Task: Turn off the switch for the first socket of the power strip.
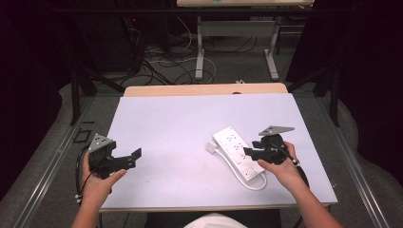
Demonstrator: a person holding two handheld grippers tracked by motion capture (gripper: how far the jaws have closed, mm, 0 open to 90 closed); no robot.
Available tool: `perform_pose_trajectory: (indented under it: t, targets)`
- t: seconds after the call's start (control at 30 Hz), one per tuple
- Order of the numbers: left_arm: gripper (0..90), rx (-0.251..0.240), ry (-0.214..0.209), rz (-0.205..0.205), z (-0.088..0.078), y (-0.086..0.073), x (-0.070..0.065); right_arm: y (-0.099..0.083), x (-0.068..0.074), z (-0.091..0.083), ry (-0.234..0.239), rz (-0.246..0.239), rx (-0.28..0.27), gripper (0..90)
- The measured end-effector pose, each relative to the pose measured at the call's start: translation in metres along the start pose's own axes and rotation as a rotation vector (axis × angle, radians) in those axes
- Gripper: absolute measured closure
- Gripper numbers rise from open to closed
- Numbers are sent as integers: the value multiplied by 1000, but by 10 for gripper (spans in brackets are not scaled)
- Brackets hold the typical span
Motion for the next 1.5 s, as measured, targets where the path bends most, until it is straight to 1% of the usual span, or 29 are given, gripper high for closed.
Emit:
perform_pose_trajectory:
  t: [0.13, 0.27, 0.3, 0.33, 0.37, 0.43, 0.5, 0.6, 0.63, 0.73, 0.9, 0.93, 1.0, 1.1, 1.2, 1.3, 1.4, 1.5]
  targets:
    - [8, -2, 2, 1, 0, 0, 1, -2, -3, -4, -7, -5, -7, 510]
    - [8, -3, 1, -7, -1, -1, 1, -4, -4, -9, -19, 3, -9, 460]
    - [8, -2, 1, -7, -1, -1, 2, -5, -5, -11, -28, 2, -14, 444]
    - [8, -2, 2, -8, -1, -1, 2, -5, -6, -12, -27, 11, -17, 420]
    - [8, -5, 4, -9, -2, -1, 2, -5, -7, -13, -34, 3, -25, 394]
    - [8, -4, 3, -8, -2, -1, 2, -5, -10, -16, -35, 16, -24, 321]
    - [8, -4, 3, -9, -2, -1, 3, -5, -14, -18, -48, 16, -30, 259]
    - [8, -4, 5, -9, -2, -1, 3, -6, -20, -20, -29, 43, -4, 166]
    - [8, -5, 5, -10, -2, -1, 3, -7, -23, -21, -26, 45, -8, 158]
    - [8, -4, 5, -11, -1, -1, 4, -10, -30, -24, -49, 62, -22, 151]
    - [8, 1, 6, -15, 0, -2, 4, -16, -43, -29, -113, 98, -32, 147]
    - [8, 9, 8, -9, 0, -2, 4, -18, -47, -31, -113, 105, -38, 145]
    - [8, 8, 8, -8, 1, -2, 4, -20, -53, -33, -116, 128, -49, 134]
    - [8, 9, 8, -7, 1, -3, 5, -24, -58, -35, -114, 154, -63, 107]
    - [8, 9, 9, -6, 0, -2, 6, -27, -64, -36, -138, 156, -76, 78]
    - [8, 11, 8, -9, 1, -3, 6, -31, -70, -35, -166, 159, -73, 47]
    - [8, 14, 8, -13, 1, -3, 6, -34, -76, -34, -172, 179, -78, 27]
    - [8, 14, 7, -16, 2, -3, 7, -38, -82, -32, -180, 193, -78, 25]
Point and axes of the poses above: each handheld gripper's, and its own axes: z roughly forward along the jaws, y roughly out of its top, x roughly to its left, the point moved 1 cm from there along z, roughly forward along the jaws, and after that the axes turned 14 degrees about x, right-handed, at the moved point
